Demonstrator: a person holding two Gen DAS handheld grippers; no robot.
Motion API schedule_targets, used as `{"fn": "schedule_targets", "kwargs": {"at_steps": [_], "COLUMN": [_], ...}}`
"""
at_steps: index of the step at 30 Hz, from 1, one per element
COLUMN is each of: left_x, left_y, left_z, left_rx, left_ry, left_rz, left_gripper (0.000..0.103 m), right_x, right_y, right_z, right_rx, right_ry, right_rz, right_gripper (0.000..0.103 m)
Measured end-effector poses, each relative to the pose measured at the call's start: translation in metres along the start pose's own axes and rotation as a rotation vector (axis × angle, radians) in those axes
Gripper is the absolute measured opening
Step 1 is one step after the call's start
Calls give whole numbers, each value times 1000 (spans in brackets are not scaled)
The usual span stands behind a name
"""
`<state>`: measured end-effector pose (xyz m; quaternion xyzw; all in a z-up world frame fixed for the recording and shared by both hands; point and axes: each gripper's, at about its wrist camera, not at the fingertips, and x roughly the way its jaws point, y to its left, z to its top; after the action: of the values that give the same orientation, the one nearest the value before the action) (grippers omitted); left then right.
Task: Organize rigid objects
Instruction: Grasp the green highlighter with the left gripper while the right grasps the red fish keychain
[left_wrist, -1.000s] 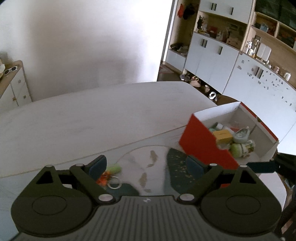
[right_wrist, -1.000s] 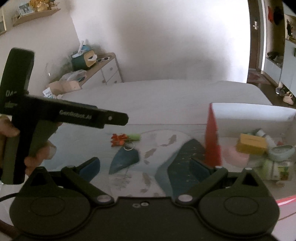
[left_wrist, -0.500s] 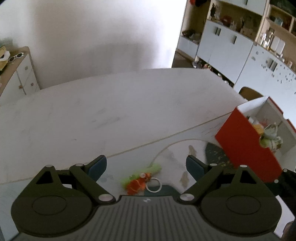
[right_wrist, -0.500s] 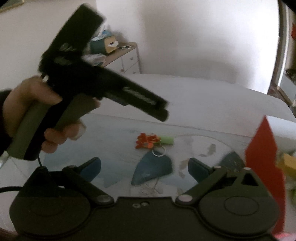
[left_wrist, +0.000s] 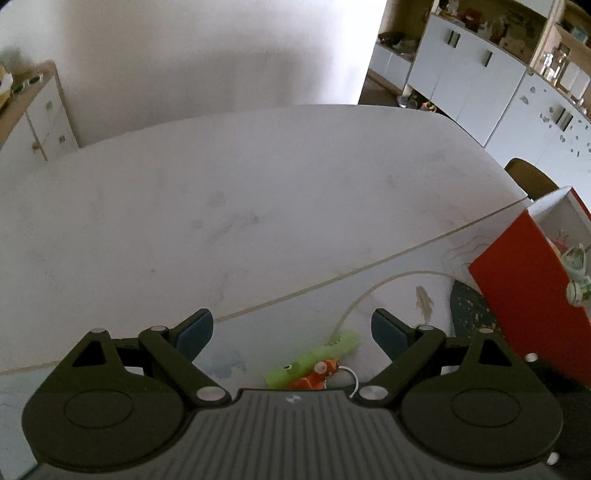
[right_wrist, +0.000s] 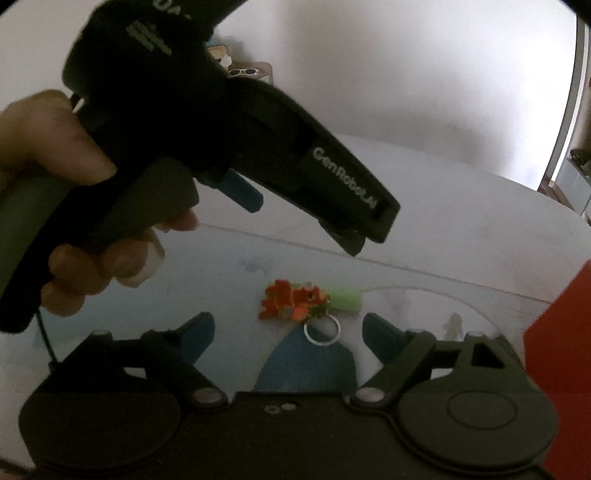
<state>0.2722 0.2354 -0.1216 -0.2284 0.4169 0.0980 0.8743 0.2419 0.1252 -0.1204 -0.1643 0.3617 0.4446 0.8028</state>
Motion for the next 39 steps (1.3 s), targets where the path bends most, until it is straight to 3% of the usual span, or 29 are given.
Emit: {"fn": "schedule_targets", "kwargs": {"at_steps": [2,6,14,19,22,28,37,39], "left_x": [4,9,18,22,23,23,24,26], "left_y": [6,11,18,19,20,21,11,10], "left_z": [2,2,3,3,4,3,-13,-16], "left_rx": [-14,-29,-45,-44,-36,-19,117,142], "left_ry": [5,15,27,29,29,38,13,4], "left_rz": [-4,-12,-12,-18,-16,-28,-29,-28], "left_gripper": [93,93,93,93,93,93,92,86], "right_x": [8,23,37,40,39,33,11,7], "right_y": [3,7,4,3,6,8,-6,-7], "right_z": [1,1,6,7,5,0,-14,-16], "right_rx": [-17,-51,-10,10,-7,-11,40,51], "right_ry": [4,24,35,33,38,31,58,65], "right_rz": [-3,-19,-29,-29,-41,-54,-39,-35], "right_gripper": [86,77,75,65,52,51,51,51]}}
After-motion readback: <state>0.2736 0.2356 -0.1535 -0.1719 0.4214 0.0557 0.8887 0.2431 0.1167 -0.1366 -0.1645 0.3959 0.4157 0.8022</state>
